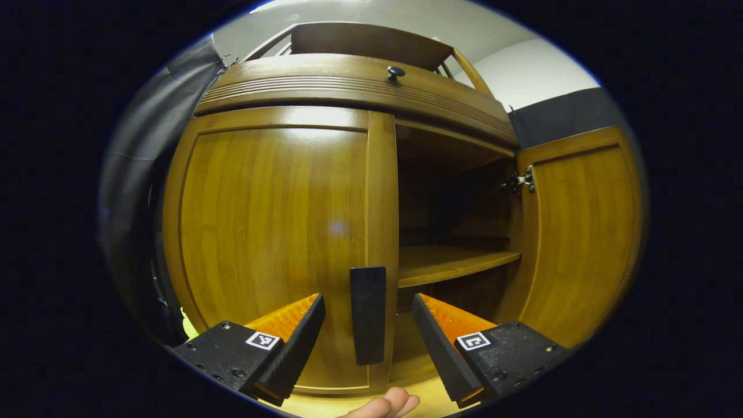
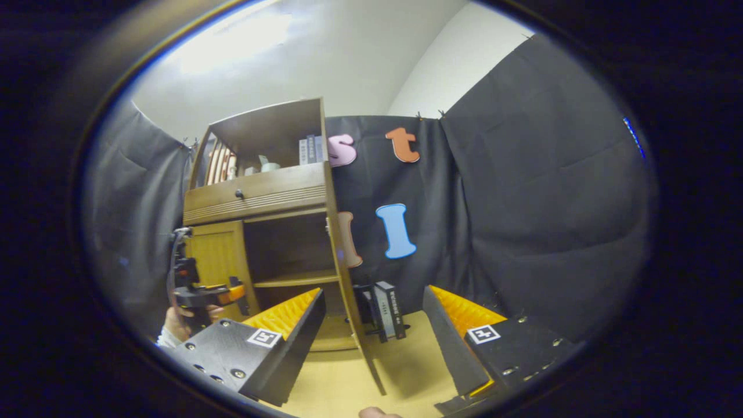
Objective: Open the right door of the double-door shoe cabinet with the right hand, and open the left door with the left hand.
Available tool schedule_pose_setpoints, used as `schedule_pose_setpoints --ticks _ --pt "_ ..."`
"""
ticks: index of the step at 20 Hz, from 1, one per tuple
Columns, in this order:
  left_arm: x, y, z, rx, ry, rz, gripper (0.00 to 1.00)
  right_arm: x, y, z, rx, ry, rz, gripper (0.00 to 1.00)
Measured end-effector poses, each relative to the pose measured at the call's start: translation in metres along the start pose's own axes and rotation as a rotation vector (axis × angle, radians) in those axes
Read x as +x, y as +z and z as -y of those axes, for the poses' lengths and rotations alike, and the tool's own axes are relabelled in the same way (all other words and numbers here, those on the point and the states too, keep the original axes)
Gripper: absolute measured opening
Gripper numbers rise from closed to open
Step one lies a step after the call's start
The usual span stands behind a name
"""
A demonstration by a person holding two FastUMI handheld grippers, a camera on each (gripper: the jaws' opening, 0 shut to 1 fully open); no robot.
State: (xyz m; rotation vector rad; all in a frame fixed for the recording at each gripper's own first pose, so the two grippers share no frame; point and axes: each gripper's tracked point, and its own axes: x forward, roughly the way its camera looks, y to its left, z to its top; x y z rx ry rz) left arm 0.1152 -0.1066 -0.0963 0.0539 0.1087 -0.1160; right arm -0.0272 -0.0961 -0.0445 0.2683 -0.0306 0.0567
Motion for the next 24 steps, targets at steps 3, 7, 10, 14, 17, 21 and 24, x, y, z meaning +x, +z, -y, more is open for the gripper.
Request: schedule_pose_setpoints --ticks 3,7,10,14,17,21,24 --pt "0.018 0.001 0.002 -0.016 0.034 0.022 0.94 -0.038 0.006 -0.017 0.021 -0.013 0.059 1.0" --pt "0.02 -0.007 -0.006 0.041 0.07 -0.064 0.34 -0.06 0.002 -0.034 -0.017 -0.019 0.062 1.0" --pt "0.014 -0.009 -0.005 0.04 0.052 -0.101 0.32 -0.067 0.007 -0.028 -0.059 -0.049 0.04 1.0" --pt "0.014 0.002 -0.004 0.026 0.025 -0.087 0.32 -0.072 0.007 -0.041 -0.069 -0.029 0.017 1.0" --pt "0.011 0.002 -0.002 0.031 -0.008 -0.101 0.33 -0.069 0.006 -0.032 -0.09 -0.079 0.013 1.0" --pt "0.009 0.004 0.001 0.031 -0.041 -0.121 0.32 -0.069 0.0 -0.032 -0.081 -0.092 -0.002 0.97" --pt "0.007 0.003 0.004 0.035 -0.076 -0.126 0.32 -0.07 -0.008 -0.017 -0.124 -0.132 -0.018 1.0"
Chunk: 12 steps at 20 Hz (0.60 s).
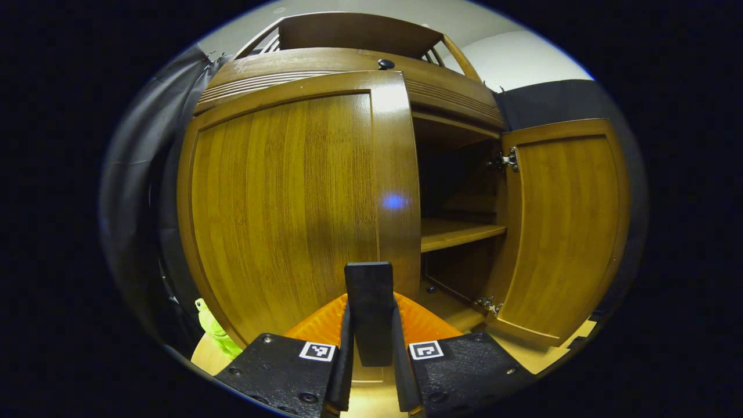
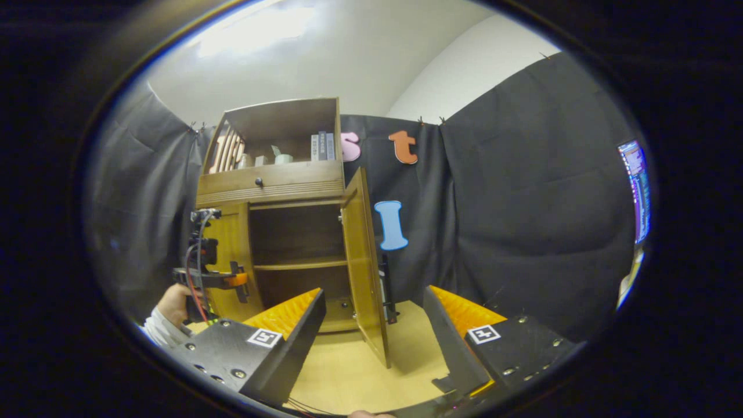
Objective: Open the right door of the double-door shoe cabinet with the right hand, and open the left door with the left hand.
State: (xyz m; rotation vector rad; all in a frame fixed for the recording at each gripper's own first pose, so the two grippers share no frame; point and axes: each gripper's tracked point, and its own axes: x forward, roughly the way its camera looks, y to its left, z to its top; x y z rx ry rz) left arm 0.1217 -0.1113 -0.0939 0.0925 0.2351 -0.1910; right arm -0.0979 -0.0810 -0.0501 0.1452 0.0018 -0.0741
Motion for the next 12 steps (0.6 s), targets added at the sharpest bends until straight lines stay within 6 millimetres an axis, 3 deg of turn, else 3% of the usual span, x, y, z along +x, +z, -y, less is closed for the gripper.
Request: schedule_pose_setpoints --ticks 6,12 --pt "-0.004 0.001 0.004 -0.01 -0.066 -0.021 0.32 -0.003 0.004 0.001 0.017 -0.004 0.012 1.0" --pt "-0.011 0.009 0.004 -0.005 -0.114 -0.017 0.32 -0.005 0.002 -0.022 0.025 0.051 0.008 1.0"
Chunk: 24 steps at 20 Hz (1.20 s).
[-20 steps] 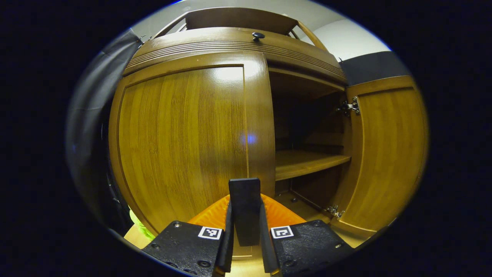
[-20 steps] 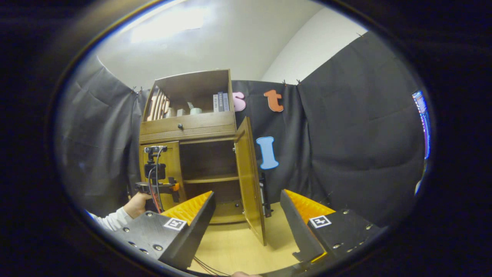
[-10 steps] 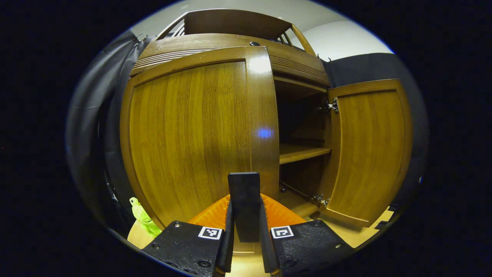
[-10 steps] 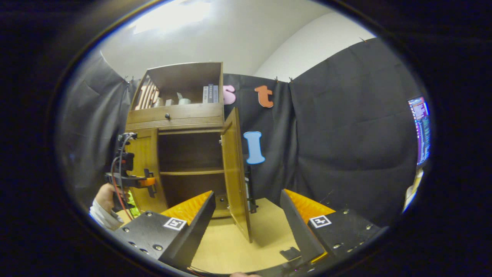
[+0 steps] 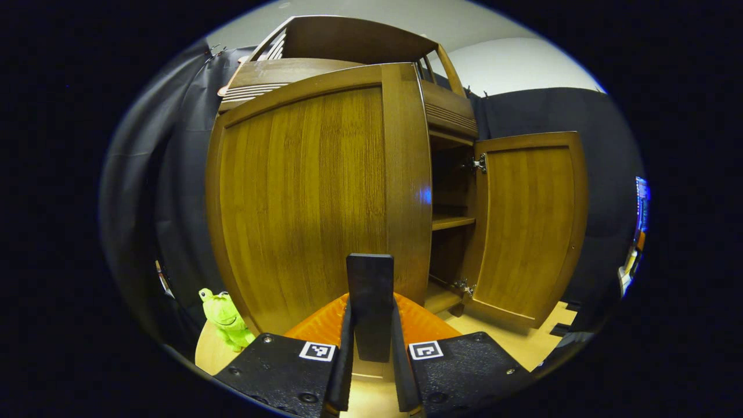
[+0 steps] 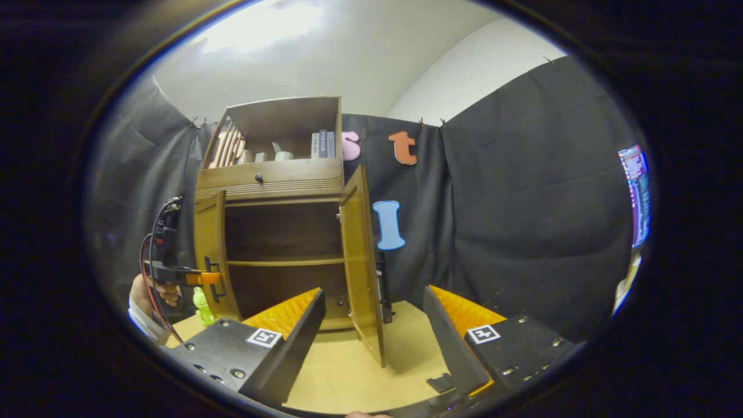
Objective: Open the right door of the double-door shoe cabinet with the right hand, and open the left door with the left hand.
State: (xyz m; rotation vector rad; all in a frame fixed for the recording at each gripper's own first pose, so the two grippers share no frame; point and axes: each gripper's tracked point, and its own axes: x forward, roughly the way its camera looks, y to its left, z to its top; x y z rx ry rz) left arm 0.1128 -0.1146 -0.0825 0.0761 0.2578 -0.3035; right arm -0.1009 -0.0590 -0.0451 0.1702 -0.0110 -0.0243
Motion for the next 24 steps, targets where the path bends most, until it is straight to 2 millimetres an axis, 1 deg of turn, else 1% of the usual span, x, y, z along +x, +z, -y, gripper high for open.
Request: schedule_pose_setpoints --ticks 1,2,3,4,6,8,10,11,12,13,14,15,16,17,18,19,22,24 --pt "0.001 0.003 0.0 0.005 -0.003 0.005 0.32 0.0 -0.001 -0.006 -0.005 0.017 -0.002 0.98" --pt "-0.001 0.005 0.0 0.007 -0.005 0.008 0.32 -0.001 0.0 -0.008 -0.02 0.021 0.001 1.0" --pt "0.0 0.006 -0.002 0.006 -0.006 0.013 0.32 -0.002 0.002 -0.009 -0.031 0.021 0.008 0.97" --pt "-0.001 0.007 -0.002 0.006 -0.006 0.016 0.32 -0.003 0.004 -0.012 -0.035 0.025 0.017 1.0" --pt "-0.007 0.004 -0.005 0.0 0.0 0.021 0.32 -0.003 0.007 -0.021 -0.032 0.047 0.028 1.0" --pt "-0.019 0.0 -0.009 -0.008 0.017 0.021 0.32 -0.002 0.005 -0.023 -0.033 0.056 0.033 1.0" --pt "-0.036 -0.003 -0.017 -0.011 0.036 0.029 0.32 0.001 0.002 -0.022 -0.029 0.051 0.028 1.0" --pt "-0.048 -0.001 -0.025 -0.011 0.044 0.034 0.32 0.003 0.001 -0.021 -0.019 0.044 0.027 1.0" --pt "-0.055 -0.002 -0.03 -0.009 0.051 0.036 0.31 0.005 0.002 -0.02 -0.005 0.04 0.028 1.0" --pt "-0.058 -0.003 -0.033 -0.003 0.057 0.038 0.32 0.008 0.001 -0.022 0.007 0.04 0.028 0.97" --pt "-0.061 -0.005 -0.036 -0.005 0.064 0.038 0.31 0.009 0.0 -0.024 0.011 0.044 0.027 1.0" --pt "-0.063 -0.007 -0.04 -0.003 0.07 0.038 0.32 0.011 -0.003 -0.026 0.011 0.047 0.022 1.0" --pt "-0.067 -0.007 -0.044 -0.003 0.075 0.043 0.3 0.013 -0.005 -0.027 0.007 0.049 0.017 1.0" --pt "-0.071 -0.009 -0.047 -0.002 0.083 0.039 0.31 0.014 -0.007 -0.031 0.003 0.054 0.013 0.97" --pt "-0.076 -0.01 -0.051 -0.006 0.094 0.036 0.3 0.015 -0.007 -0.035 -0.001 0.063 0.009 1.0" --pt "-0.077 -0.011 -0.055 -0.008 0.101 0.037 0.3 0.017 -0.007 -0.041 -0.006 0.073 0.008 1.0" --pt "-0.089 -0.016 -0.076 -0.007 0.158 0.023 0.28 0.016 -0.007 -0.053 -0.033 0.098 0.012 1.0" --pt "-0.096 -0.018 -0.106 0.016 0.255 0.014 0.25 0.016 -0.009 -0.058 -0.041 0.113 0.011 1.0"
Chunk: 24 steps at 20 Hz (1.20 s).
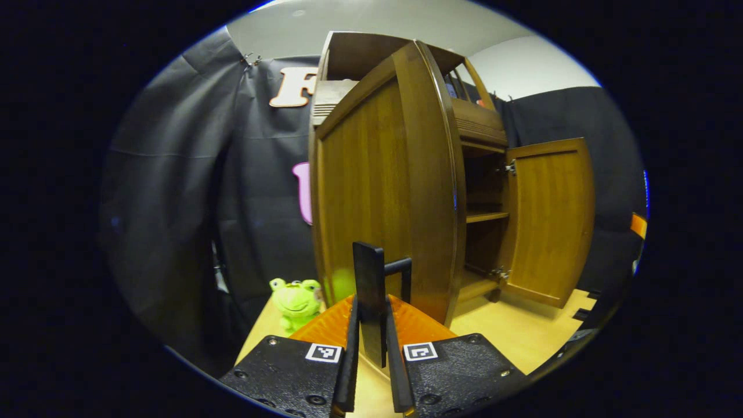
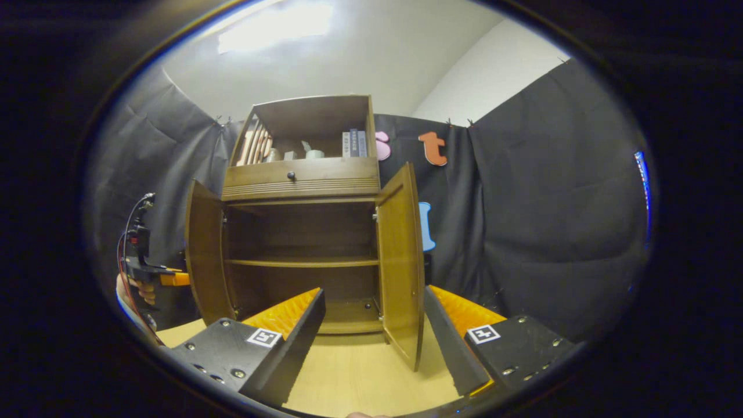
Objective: Open the right door of the double-door shoe cabinet with the right hand, and open the left door with the left hand.
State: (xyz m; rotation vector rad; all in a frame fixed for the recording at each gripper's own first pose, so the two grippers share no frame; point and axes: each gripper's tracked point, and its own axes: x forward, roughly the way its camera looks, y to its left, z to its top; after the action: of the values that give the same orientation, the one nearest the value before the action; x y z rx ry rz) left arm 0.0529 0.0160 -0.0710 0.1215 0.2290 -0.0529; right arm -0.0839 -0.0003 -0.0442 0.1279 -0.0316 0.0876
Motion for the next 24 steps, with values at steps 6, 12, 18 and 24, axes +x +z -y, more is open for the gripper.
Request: schedule_pose_setpoints --ticks 6,12,18,24 --pt "-0.009 0.0 -0.045 -0.063 -0.005 0.035 0.11 0.01 -0.008 -0.021 -0.008 0.03 -0.023 0.97" --pt "-0.008 -0.003 -0.08 -0.071 -0.133 0.036 0.12 0.016 -0.017 -0.043 -0.03 0.06 -0.047 1.0" --pt "-0.012 -0.005 -0.078 -0.106 -0.151 0.044 0.14 0.02 -0.023 -0.058 -0.065 0.076 -0.065 1.0" --pt "-0.029 0.0 -0.092 -0.049 0.04 0.075 0.33 0.019 -0.025 -0.06 -0.072 0.081 -0.071 1.0"
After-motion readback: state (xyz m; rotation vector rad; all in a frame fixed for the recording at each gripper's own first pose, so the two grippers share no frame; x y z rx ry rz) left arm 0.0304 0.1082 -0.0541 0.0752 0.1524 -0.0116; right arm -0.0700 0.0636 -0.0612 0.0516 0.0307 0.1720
